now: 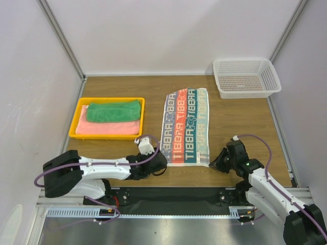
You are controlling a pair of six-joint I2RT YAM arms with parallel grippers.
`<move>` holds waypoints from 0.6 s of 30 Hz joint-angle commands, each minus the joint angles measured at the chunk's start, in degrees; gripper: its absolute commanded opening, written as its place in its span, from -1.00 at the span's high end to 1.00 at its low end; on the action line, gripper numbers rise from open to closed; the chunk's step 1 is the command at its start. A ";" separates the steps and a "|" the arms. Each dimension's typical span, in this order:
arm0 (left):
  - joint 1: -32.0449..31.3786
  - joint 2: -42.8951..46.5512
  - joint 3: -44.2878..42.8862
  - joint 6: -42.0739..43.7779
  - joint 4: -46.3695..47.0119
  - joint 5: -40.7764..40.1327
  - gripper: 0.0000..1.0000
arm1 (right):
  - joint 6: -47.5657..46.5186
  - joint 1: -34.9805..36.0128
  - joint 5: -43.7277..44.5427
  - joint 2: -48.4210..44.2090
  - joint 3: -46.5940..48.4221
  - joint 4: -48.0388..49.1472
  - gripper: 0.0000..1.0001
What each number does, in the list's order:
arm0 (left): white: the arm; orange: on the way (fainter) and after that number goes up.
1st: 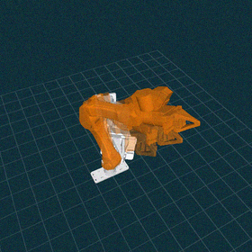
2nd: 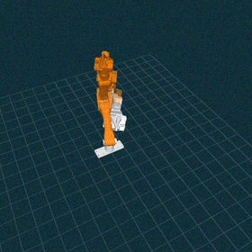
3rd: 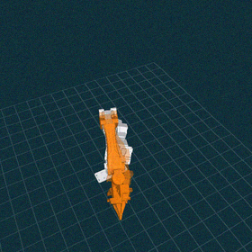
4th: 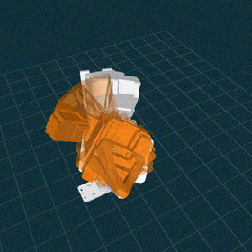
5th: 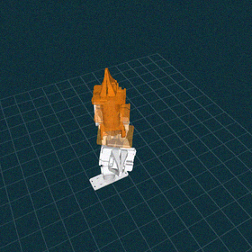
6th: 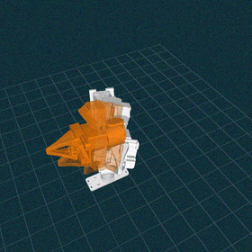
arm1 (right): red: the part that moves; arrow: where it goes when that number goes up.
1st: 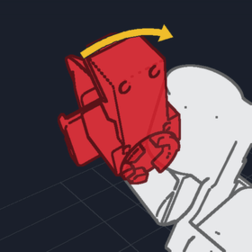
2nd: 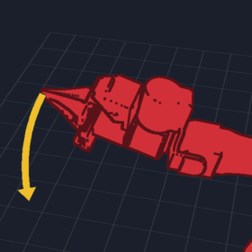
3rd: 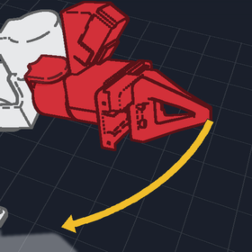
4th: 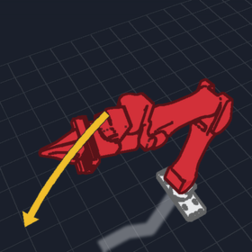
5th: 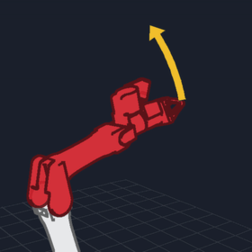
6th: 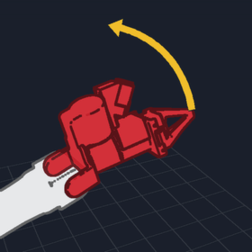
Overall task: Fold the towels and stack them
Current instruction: Flatten out the crumpled towel
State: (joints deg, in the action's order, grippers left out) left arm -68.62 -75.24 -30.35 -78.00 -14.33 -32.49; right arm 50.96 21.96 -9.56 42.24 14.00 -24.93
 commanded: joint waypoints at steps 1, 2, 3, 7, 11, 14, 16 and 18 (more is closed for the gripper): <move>-0.29 -1.66 -0.94 -0.93 0.44 -0.82 -0.26 | -0.51 0.19 0.42 -0.40 0.68 -0.47 1.00; -0.29 -1.92 -0.77 -1.02 0.53 -0.65 -0.31 | -0.51 0.19 0.42 -0.66 1.20 -0.65 1.00; -0.29 -2.10 -0.76 -1.10 0.88 -0.47 -0.34 | -0.51 0.19 0.33 -0.84 1.47 -0.65 1.00; -0.29 -2.54 0.02 -0.84 2.90 0.06 -0.33 | -0.60 0.19 -0.28 -1.63 2.87 -1.09 1.00; -0.20 -2.19 0.64 -0.58 4.39 0.41 -0.31 | -0.60 0.19 -1.16 -1.98 4.45 -1.00 1.00; -0.20 -2.01 0.99 -0.75 4.84 0.50 -0.28 | -0.69 0.19 -1.51 -2.16 5.69 -0.91 1.00; -0.11 -2.19 1.17 -0.93 4.83 0.67 -0.28 | -0.60 0.28 -1.78 -2.34 6.30 -0.91 1.00; -0.02 -2.28 1.26 -1.02 5.36 0.76 -0.26 | -0.42 0.28 -1.86 -2.34 6.48 -0.91 1.00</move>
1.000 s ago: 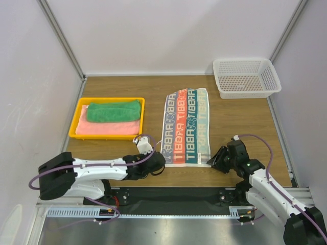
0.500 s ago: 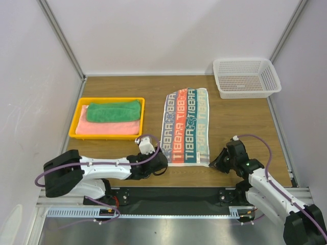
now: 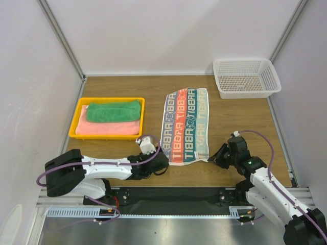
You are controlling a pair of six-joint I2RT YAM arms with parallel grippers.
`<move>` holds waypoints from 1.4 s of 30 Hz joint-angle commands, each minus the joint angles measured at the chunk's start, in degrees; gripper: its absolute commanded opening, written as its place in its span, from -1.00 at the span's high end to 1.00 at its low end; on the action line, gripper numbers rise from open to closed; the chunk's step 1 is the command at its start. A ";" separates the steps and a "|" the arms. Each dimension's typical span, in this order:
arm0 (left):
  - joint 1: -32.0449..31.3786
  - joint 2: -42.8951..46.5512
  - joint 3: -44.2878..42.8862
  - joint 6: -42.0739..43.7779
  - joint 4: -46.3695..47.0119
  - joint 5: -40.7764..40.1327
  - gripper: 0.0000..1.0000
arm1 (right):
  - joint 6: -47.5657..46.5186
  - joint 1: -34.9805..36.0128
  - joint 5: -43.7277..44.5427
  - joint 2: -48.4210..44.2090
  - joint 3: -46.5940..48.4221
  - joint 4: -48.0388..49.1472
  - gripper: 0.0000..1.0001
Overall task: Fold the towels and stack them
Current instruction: Flatten out the crumpled towel
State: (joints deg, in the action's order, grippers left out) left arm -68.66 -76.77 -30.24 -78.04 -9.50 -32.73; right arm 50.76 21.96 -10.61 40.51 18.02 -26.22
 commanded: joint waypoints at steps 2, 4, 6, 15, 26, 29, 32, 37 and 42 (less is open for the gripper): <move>0.37 -0.75 1.93 -1.32 1.41 1.53 -0.23 | -0.22 0.19 -0.99 -0.70 2.81 0.38 1.00; 0.63 -0.31 2.81 -1.94 2.46 1.79 -0.22 | -0.05 0.19 -0.99 -0.96 2.98 0.20 1.00; 0.64 0.48 3.69 -2.55 2.81 1.62 -0.14 | -0.05 0.19 -0.73 -1.14 2.90 0.03 1.00; 0.99 0.75 5.10 -4.40 4.93 -0.57 0.77 | -0.49 0.19 -0.29 -0.17 2.55 0.29 1.00; 2.13 8.39 0.80 6.75 -1.74 -4.89 0.99 | -2.77 0.19 -0.89 2.20 5.44 1.79 1.00; 2.13 7.78 -0.52 9.30 -1.76 -3.57 0.99 | -2.34 0.46 -2.22 3.34 4.83 1.00 0.72; 2.13 6.55 -1.49 9.66 -0.71 -1.47 0.99 | -0.67 1.33 -2.92 2.38 2.38 1.17 0.28; 2.13 6.72 -4.12 10.71 -0.87 -1.46 0.99 | 1.79 2.91 -5.03 1.67 -0.79 4.86 -0.23; 2.13 8.04 -6.76 7.56 -2.89 -3.65 0.99 | 8.72 4.23 -5.04 0.45 -2.55 5.48 -0.54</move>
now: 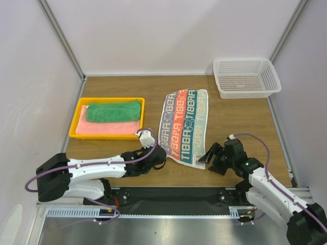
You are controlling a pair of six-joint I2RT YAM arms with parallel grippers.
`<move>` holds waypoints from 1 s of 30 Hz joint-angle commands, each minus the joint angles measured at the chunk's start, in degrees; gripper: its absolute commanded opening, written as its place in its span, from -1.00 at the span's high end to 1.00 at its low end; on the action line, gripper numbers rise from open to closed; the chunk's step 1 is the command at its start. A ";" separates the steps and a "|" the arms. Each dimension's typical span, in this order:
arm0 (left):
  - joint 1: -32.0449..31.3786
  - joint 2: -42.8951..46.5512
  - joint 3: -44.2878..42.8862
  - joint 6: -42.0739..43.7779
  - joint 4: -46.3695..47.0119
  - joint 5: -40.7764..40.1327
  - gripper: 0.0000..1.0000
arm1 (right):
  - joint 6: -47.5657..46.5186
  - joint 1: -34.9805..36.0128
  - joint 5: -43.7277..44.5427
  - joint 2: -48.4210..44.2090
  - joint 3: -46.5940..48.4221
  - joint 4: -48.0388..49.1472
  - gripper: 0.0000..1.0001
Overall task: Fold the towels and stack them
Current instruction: Flatten out the crumpled towel
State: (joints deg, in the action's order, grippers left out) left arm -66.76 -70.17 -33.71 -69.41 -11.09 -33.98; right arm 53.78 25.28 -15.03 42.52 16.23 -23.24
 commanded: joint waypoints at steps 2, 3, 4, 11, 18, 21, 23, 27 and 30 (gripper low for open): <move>0.23 2.14 -3.64 -1.96 -0.78 -3.20 0.99 | 9.57 1.18 -0.61 -3.14 -1.63 2.76 -0.63; 0.23 2.06 -4.16 -1.87 -0.34 -3.46 0.99 | 11.59 1.44 -0.79 -5.50 -2.07 3.29 -0.63; 0.23 1.62 -4.69 -1.70 0.10 -3.38 0.99 | 16.05 1.88 -0.71 -6.83 -3.04 3.55 -0.67; 0.32 -1.72 -6.54 -1.70 2.12 -1.18 0.99 | 31.98 4.43 1.49 -15.89 -8.57 6.00 -0.87; 0.32 -1.72 -6.98 -1.35 2.48 -2.23 0.99 | 42.19 8.38 4.47 -14.75 -9.55 3.92 -0.97; 0.23 -1.64 -6.98 -1.61 2.66 -2.41 0.99 | 46.04 9.96 7.20 -14.22 -10.07 4.52 -0.97; 0.23 -1.55 -6.98 -1.96 2.48 -2.50 0.99 | 47.81 11.45 8.78 -13.44 -10.43 5.75 -0.95; 0.23 -1.11 -6.37 -2.75 2.65 -2.50 0.99 | 49.14 14.79 14.40 -10.46 -10.16 6.36 -0.86; 0.23 -0.93 -6.10 -3.10 2.92 -2.32 0.99 | 51.07 16.55 16.87 -6.60 -11.39 11.28 -0.84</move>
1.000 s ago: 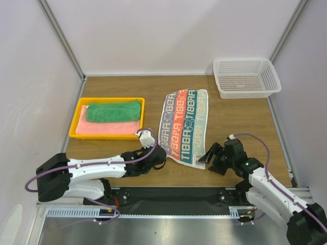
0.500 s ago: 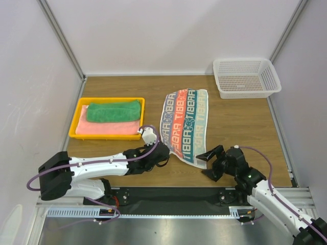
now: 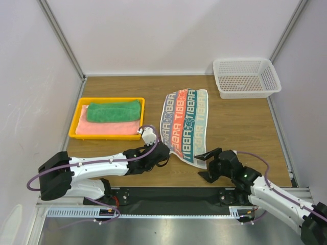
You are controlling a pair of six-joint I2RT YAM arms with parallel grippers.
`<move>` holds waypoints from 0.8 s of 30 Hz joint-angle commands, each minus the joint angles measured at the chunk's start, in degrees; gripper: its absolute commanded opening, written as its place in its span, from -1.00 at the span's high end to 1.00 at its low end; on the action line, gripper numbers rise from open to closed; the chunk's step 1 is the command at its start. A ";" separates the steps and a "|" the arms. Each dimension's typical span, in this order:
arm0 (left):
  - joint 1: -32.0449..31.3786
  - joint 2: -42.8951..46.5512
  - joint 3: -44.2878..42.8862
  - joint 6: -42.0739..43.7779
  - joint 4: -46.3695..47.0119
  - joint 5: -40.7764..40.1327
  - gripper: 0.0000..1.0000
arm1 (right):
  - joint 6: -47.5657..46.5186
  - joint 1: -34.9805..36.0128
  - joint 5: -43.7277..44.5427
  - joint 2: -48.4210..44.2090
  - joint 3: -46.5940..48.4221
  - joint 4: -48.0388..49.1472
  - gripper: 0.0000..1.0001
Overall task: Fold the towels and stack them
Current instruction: Flatten out the crumpled towel
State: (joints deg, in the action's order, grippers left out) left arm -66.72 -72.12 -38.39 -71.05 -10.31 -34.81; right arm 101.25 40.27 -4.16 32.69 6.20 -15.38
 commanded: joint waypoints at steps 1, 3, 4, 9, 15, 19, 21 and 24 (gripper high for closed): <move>0.19 0.93 -1.51 -1.46 2.04 -1.40 0.99 | 4.38 1.91 6.79 4.22 -1.45 3.77 -0.83; 0.19 1.10 -1.42 -1.20 1.52 -1.40 0.99 | 3.87 2.18 8.02 6.76 -1.54 5.70 -0.73; 0.19 1.28 -1.34 -1.37 1.43 -1.49 0.99 | 3.17 2.18 8.55 7.30 -1.19 6.14 -0.70; 0.27 3.03 0.16 -2.08 0.20 -2.19 0.99 | 0.79 2.18 14.52 6.52 0.13 1.50 -0.35; 0.19 3.56 0.34 -2.25 -0.33 -2.81 0.99 | -1.41 2.18 18.75 3.52 -0.13 -2.90 -0.11; 0.19 3.12 0.51 -2.52 -0.15 -2.28 0.99 | -2.81 2.18 20.07 4.22 -0.31 -2.38 0.05; 0.19 2.77 0.60 -2.61 0.02 -1.93 0.99 | -3.69 2.18 20.07 4.93 -0.48 -1.42 0.20; 0.19 2.86 0.69 -2.96 -0.59 -1.93 0.99 | -4.66 2.27 19.81 5.72 -0.13 -0.62 0.51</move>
State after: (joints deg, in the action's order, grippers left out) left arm -66.72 -69.91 -38.17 -72.62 -10.87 -35.70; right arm 98.76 42.30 11.81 37.50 6.11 -14.48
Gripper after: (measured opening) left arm 0.014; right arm 0.295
